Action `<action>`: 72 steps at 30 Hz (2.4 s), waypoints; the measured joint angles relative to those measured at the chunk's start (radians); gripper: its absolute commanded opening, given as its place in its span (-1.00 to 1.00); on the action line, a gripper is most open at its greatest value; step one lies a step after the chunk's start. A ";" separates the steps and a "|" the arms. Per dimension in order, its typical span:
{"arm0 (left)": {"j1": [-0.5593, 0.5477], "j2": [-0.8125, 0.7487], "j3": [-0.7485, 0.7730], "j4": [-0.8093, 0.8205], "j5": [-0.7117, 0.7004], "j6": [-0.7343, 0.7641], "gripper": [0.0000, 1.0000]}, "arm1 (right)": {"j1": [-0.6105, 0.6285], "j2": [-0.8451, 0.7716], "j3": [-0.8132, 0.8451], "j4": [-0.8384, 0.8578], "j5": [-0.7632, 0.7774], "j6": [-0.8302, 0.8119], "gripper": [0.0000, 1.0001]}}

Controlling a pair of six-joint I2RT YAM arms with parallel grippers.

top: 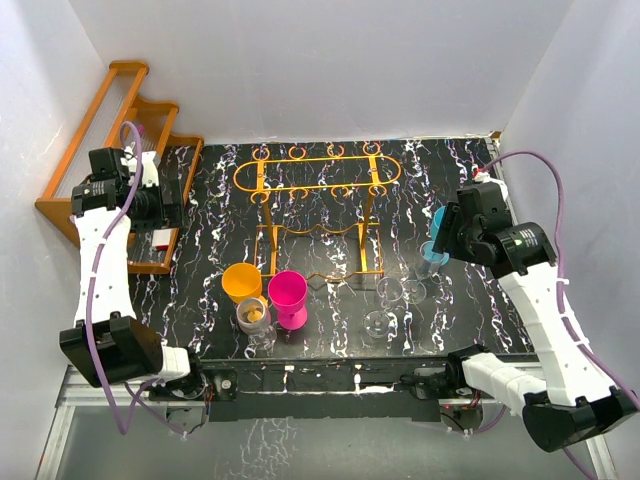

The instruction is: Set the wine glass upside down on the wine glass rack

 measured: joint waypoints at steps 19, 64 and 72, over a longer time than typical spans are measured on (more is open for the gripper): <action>0.000 0.005 -0.011 -0.005 0.014 0.013 0.94 | -0.001 0.018 -0.153 0.095 -0.016 0.002 -0.85; -0.548 0.226 0.145 1.313 0.578 -1.567 0.94 | 0.000 0.088 0.143 1.410 -0.259 -0.308 -0.84; -0.645 0.396 0.368 1.376 0.522 -1.586 0.80 | 0.032 0.051 -0.037 1.763 -0.454 -0.552 -0.84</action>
